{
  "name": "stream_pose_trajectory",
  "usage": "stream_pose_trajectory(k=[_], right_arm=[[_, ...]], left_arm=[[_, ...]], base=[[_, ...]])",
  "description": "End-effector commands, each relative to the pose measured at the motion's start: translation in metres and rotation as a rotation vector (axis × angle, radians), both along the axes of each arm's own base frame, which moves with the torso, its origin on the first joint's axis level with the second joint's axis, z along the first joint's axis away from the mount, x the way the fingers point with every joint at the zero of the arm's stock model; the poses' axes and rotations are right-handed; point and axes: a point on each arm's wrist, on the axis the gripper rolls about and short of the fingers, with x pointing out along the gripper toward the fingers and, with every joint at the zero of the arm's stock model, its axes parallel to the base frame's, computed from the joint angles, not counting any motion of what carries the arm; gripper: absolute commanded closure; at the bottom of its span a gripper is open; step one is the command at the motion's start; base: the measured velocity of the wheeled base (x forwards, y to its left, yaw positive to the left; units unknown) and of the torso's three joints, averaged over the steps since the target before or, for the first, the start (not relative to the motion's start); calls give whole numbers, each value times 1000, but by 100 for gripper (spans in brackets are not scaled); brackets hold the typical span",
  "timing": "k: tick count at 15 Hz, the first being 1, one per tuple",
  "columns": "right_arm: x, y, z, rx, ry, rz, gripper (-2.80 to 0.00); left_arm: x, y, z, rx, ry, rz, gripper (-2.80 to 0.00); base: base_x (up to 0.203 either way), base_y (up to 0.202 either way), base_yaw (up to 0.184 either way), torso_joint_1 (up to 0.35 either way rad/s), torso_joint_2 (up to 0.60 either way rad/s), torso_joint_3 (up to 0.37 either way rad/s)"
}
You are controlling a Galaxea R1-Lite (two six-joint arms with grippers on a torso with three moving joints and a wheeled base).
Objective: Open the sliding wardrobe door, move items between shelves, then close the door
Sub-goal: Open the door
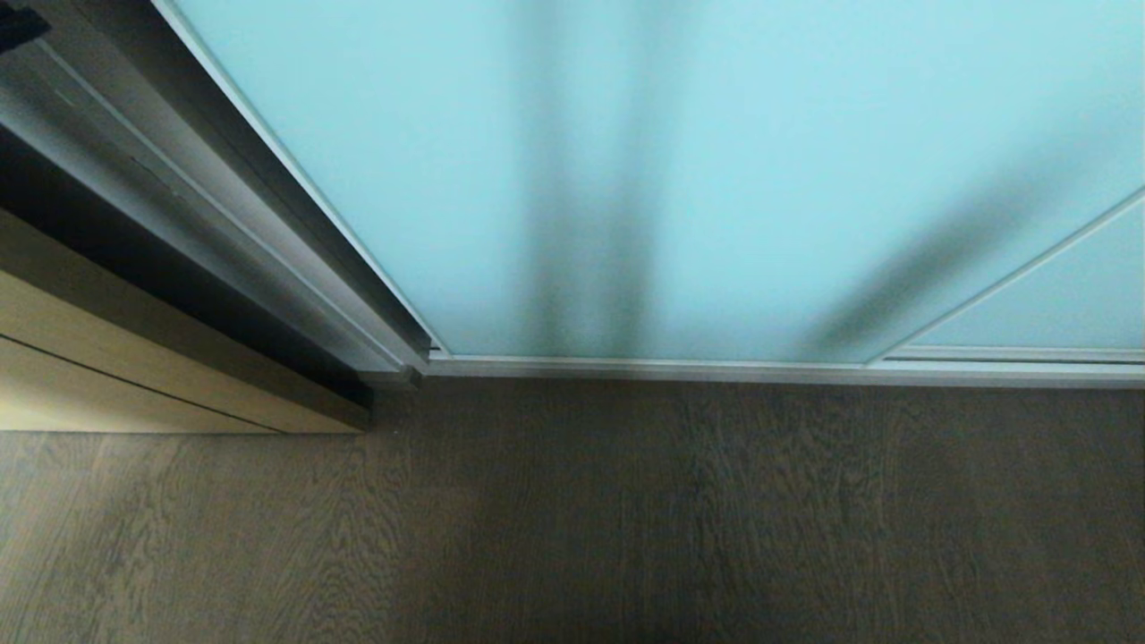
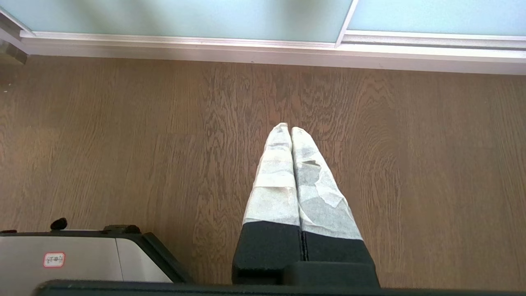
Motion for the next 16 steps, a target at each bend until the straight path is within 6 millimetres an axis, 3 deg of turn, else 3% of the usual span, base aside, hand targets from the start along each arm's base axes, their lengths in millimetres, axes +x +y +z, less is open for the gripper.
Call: stream_pose_trajectory(k=[1,11,16], right_arm=[[0,0,0,1,0,0,0],[0,0,0,1,0,0,0],[0,0,0,1,0,0,0]], left_arm=[[14,-5,-6,2,29,-17,0],[70,-20,-18,-1,77,-50,0],[71,-39,-19,13,62,-98,0]], base=[[0,0,0,0,0,0],[0,0,0,0,0,0],[0,0,0,0,0,0]])
